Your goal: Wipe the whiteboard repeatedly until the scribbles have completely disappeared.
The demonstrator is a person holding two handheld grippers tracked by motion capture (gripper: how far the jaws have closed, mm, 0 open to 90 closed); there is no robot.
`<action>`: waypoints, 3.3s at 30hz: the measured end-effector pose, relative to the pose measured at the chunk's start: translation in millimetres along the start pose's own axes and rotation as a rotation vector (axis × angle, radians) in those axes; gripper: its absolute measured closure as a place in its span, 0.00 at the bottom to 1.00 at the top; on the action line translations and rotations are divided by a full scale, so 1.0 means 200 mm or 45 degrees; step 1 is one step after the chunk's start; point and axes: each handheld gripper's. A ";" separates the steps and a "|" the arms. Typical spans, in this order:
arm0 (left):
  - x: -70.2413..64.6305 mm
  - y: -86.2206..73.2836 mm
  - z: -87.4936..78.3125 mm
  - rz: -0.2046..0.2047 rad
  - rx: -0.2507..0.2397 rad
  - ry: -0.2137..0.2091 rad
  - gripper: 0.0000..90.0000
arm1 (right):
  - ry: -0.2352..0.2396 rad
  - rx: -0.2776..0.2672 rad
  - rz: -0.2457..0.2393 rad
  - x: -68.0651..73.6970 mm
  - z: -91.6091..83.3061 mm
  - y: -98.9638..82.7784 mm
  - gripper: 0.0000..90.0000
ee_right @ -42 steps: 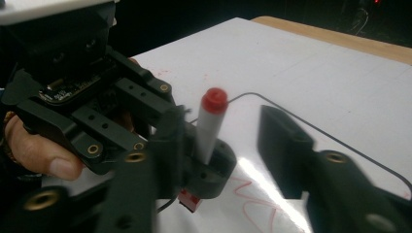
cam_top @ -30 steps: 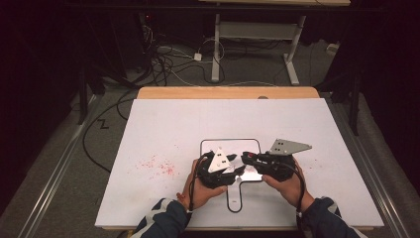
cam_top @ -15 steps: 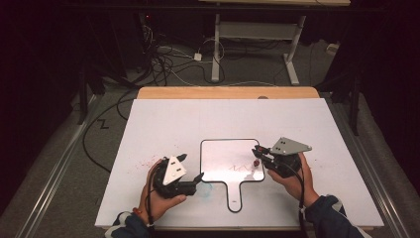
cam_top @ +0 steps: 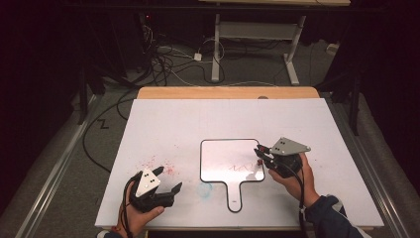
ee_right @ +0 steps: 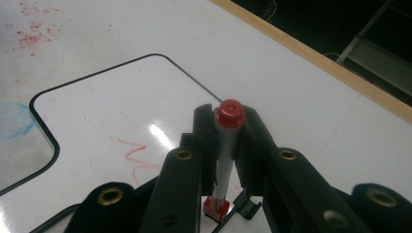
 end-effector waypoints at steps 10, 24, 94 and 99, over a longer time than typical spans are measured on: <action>0.00 0.00 0.03 0.021 0.035 -0.010 0.22 | -0.021 0.020 -0.051 0.01 0.00 0.01 0.90; -0.01 0.01 0.02 0.020 0.015 -0.016 0.21 | 0.107 -0.030 0.023 0.03 -0.03 -0.01 0.90; -0.02 0.01 0.04 0.036 0.040 -0.044 0.21 | 0.025 -0.042 -0.007 0.06 0.08 0.05 0.90; -0.02 0.01 0.05 0.040 0.045 -0.046 0.21 | 0.094 -0.072 0.062 0.08 0.09 0.05 0.90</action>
Point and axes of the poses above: each handheld gripper's, and its own axes: z roughly forward along the jaws, y roughly out of its top, x roughly to its left, and after that the axes turned 9 degrees about -y, right-handed
